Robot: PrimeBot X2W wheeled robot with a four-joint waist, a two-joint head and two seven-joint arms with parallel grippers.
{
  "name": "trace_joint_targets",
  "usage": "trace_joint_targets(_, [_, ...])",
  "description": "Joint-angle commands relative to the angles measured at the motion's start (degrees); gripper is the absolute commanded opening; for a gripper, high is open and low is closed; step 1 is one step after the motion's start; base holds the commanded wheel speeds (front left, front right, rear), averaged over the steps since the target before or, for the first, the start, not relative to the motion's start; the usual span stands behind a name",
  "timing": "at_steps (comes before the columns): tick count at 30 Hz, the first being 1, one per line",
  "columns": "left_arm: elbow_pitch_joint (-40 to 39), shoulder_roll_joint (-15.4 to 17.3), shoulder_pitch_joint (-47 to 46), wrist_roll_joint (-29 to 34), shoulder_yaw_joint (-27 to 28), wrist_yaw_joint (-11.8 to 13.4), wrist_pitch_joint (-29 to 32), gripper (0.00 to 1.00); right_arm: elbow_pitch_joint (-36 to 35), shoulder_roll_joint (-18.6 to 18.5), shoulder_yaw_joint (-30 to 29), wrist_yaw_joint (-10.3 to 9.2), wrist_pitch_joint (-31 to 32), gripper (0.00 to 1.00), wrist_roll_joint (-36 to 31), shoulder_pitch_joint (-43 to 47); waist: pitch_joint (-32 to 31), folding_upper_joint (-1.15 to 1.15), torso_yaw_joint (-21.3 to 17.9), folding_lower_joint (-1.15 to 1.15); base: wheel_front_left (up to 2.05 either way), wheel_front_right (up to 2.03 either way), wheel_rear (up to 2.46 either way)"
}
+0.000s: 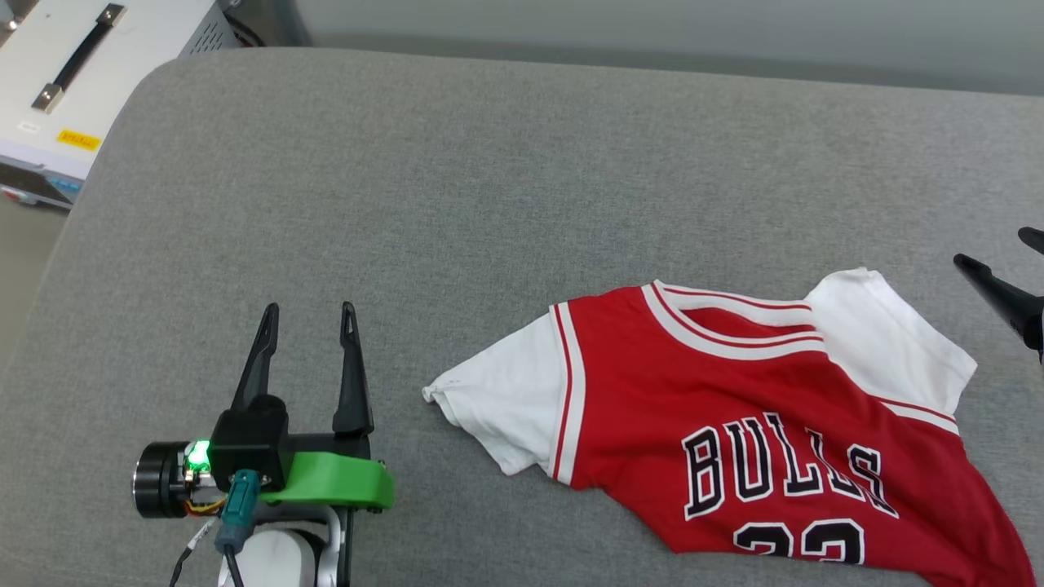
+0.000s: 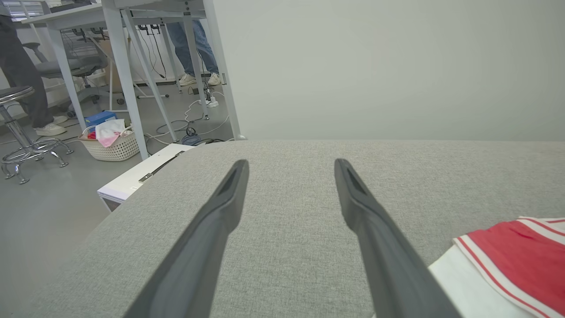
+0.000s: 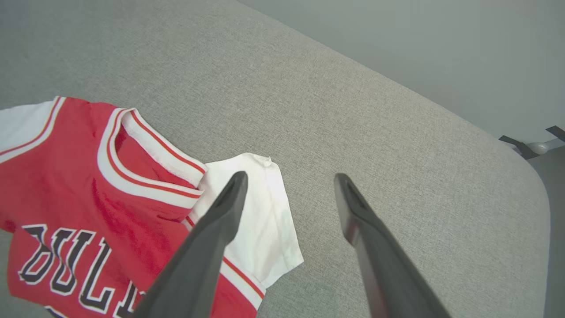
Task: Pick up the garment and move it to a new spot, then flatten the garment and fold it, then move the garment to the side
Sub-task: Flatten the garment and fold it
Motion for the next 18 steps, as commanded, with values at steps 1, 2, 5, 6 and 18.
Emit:
trace_joint_targets(1, [-0.3, -0.3, -1.5, -0.2, -0.5, 0.0, -0.3, 1.00, 0.9, -1.1, 1.9, -0.04, 2.4, 1.00, 0.5, -2.5, 3.7, 0.00, 2.6, 0.00, 0.00, 0.00, 0.00])
trace_joint_targets(2, [-0.3, -0.3, -1.9, -0.3, -0.7, 0.1, -0.3, 1.00, 1.5, -1.6, 3.2, -0.04, 4.1, 1.00, 0.6, -3.7, 4.3, 0.00, 2.8, 0.00, 0.00, 0.00, 0.00])
trace_joint_targets(5, [-0.4, -0.3, -3.2, -0.8, -1.7, 0.4, -0.3, 1.00, 3.1, -3.4, 7.9, -0.04, 8.7, 1.00, 0.5, -7.9, 6.4, 0.00, 3.8, 0.00, 0.00, 0.00, 0.00])
trace_joint_targets(6, [-0.4, -0.3, -3.6, -1.0, -1.9, 0.6, -0.3, 1.00, 3.7, -3.7, 9.2, -0.04, 9.5, 1.00, 0.4, -9.1, 6.9, 0.00, 4.0, 0.00, 0.00, 0.00, 0.00])
trace_joint_targets(18, [-0.9, -0.3, -6.7, -3.1, -5.2, 2.6, -0.3, 1.00, 13.0, -3.4, 22.8, -0.04, 13.1, 1.00, -0.1, -20.2, 12.3, 0.00, 7.1, 0.00, 0.00, 0.00, 0.00])
